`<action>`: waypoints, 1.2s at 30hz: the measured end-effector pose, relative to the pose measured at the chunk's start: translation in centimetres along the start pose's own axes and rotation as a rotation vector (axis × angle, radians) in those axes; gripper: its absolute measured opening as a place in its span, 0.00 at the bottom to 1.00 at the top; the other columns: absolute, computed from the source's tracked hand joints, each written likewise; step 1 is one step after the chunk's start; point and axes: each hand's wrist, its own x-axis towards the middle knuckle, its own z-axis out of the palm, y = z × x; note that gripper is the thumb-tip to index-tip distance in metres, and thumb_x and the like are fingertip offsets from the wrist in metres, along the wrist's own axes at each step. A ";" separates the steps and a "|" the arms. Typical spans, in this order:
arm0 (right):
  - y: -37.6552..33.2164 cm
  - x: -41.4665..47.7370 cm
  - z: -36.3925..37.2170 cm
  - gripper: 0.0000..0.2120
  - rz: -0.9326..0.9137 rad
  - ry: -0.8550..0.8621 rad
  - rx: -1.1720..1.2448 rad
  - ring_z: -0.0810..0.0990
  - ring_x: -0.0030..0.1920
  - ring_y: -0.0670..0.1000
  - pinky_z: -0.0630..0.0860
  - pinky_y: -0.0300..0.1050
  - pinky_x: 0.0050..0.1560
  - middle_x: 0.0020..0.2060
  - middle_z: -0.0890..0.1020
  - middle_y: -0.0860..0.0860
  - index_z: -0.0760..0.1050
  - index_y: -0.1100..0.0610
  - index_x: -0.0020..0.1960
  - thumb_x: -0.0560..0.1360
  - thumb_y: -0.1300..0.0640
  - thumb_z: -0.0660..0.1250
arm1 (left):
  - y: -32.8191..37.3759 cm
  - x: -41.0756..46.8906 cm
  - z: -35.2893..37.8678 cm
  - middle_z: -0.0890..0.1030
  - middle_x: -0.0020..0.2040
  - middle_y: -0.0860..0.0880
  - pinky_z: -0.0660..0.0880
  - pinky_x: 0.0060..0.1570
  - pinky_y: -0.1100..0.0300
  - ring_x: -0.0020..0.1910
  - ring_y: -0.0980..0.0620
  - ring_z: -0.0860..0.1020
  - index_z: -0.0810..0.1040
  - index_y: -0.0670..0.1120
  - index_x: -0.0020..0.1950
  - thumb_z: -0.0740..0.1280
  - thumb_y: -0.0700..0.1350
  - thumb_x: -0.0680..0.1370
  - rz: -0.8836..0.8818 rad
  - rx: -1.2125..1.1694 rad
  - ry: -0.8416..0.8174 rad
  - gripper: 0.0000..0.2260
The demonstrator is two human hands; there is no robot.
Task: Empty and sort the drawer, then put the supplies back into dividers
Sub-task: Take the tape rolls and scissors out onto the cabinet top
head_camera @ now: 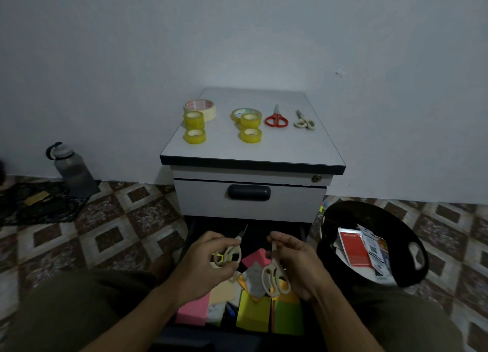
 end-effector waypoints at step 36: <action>-22.5 -2.3 -0.2 0.22 -0.411 -0.145 -0.509 0.85 0.50 0.61 0.80 0.49 0.43 0.53 0.84 0.56 0.75 0.57 0.64 0.74 0.73 0.68 | 14.4 10.4 -7.8 0.79 0.53 0.55 0.77 0.52 0.66 0.54 0.55 0.80 0.83 0.53 0.58 0.77 0.48 0.72 0.366 -0.018 0.273 0.15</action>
